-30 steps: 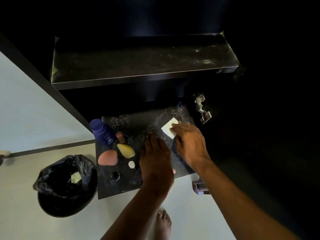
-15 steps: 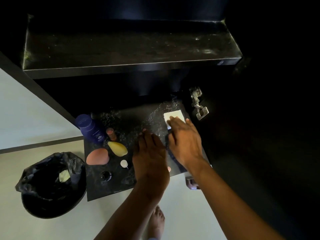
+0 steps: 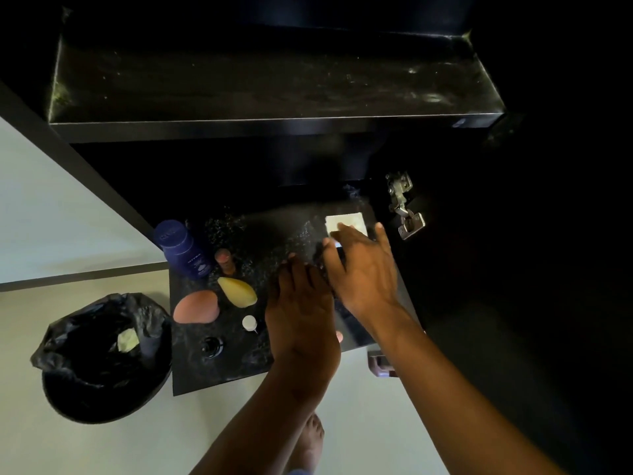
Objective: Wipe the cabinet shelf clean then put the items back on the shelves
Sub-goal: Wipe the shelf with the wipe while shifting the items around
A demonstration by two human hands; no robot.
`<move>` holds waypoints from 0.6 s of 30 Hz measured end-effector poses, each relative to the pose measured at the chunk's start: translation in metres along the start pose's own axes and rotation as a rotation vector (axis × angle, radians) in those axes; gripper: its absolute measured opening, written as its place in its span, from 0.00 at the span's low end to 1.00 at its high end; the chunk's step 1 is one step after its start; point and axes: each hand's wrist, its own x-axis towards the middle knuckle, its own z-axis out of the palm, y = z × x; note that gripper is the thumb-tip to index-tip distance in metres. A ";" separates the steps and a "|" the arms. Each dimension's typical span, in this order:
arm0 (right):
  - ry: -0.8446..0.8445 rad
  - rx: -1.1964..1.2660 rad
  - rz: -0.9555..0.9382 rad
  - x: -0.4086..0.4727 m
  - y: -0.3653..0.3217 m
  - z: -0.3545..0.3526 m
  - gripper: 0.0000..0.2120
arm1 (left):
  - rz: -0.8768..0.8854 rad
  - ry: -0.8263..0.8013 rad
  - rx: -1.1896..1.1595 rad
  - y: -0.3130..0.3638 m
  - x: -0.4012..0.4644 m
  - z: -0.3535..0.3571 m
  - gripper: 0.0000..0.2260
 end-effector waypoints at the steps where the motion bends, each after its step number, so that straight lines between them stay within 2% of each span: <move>1: 0.024 -0.022 0.039 0.002 0.002 0.000 0.24 | -0.005 -0.015 0.006 0.000 0.001 0.000 0.54; 6: 0.028 0.014 0.120 0.048 0.005 0.007 0.24 | -0.017 -0.028 0.008 0.000 0.001 0.002 0.54; 10: -0.063 0.172 -0.032 0.059 0.004 0.008 0.23 | -0.006 -0.017 0.004 0.000 0.000 0.002 0.55; 13: -0.143 0.200 -0.127 0.039 0.009 -0.001 0.21 | 0.002 -0.018 0.007 0.000 0.000 0.001 0.55; 15: -0.130 0.160 -0.106 0.025 0.012 -0.004 0.21 | -0.004 -0.015 -0.002 0.000 -0.001 0.001 0.55; 18: -0.060 0.078 0.033 0.026 0.013 -0.005 0.22 | -0.008 -0.022 0.004 0.000 -0.001 0.002 0.55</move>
